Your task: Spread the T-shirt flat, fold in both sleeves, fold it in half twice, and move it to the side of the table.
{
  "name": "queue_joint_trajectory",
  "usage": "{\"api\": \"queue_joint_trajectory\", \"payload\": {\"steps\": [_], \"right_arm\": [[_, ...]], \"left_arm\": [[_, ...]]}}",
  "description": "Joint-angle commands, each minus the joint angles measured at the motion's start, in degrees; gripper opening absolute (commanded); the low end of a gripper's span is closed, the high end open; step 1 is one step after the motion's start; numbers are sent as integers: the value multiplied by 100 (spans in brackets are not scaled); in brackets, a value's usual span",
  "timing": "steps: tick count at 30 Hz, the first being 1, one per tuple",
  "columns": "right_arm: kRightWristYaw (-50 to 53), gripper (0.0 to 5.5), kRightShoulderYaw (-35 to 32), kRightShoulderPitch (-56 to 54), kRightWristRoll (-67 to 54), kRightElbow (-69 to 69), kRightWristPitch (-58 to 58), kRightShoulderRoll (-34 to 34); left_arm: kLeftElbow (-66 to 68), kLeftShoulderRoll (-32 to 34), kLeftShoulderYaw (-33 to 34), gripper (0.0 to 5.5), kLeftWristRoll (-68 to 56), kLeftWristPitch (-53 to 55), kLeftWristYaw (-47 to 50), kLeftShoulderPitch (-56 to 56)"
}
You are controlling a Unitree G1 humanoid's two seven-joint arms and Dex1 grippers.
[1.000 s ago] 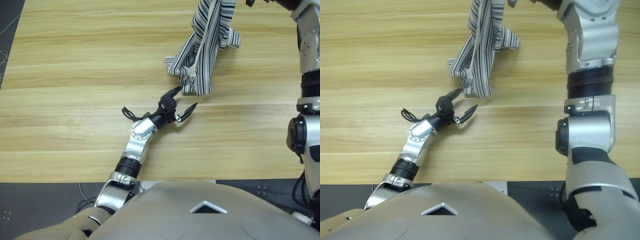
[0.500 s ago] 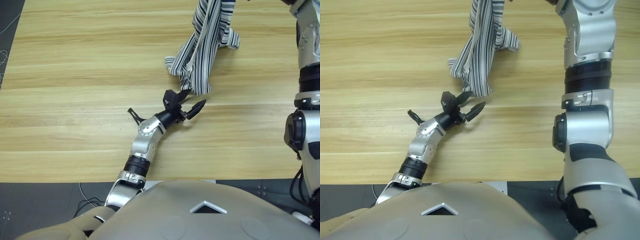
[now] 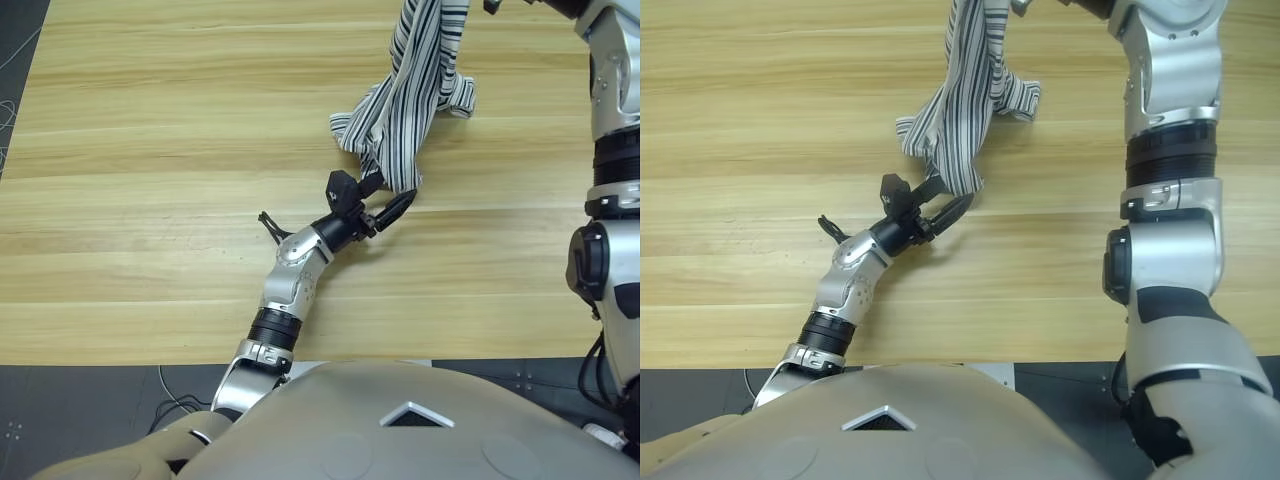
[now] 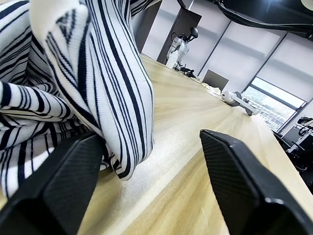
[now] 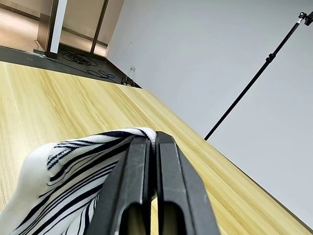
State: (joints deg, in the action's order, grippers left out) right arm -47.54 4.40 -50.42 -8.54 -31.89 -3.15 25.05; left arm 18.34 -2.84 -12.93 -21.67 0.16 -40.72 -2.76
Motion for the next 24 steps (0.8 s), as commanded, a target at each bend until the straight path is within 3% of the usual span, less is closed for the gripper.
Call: {"api": "queue_joint_trajectory", "payload": {"steps": [1, 16, 24], "right_arm": [[-32, 10, -43, -78, 49, 1, -41, -30], [-58, 10, -71, -87, 19, 41, -29, -34], [-61, 10, -86, -77, 18, 69, -10, -49]], "left_arm": [[126, -297, 27, 277, -68, 102, -35, -192], [401, -328, 55, 33, -126, 103, -199, -342], [370, -324, 75, 11, -195, 77, -281, -324]]}}
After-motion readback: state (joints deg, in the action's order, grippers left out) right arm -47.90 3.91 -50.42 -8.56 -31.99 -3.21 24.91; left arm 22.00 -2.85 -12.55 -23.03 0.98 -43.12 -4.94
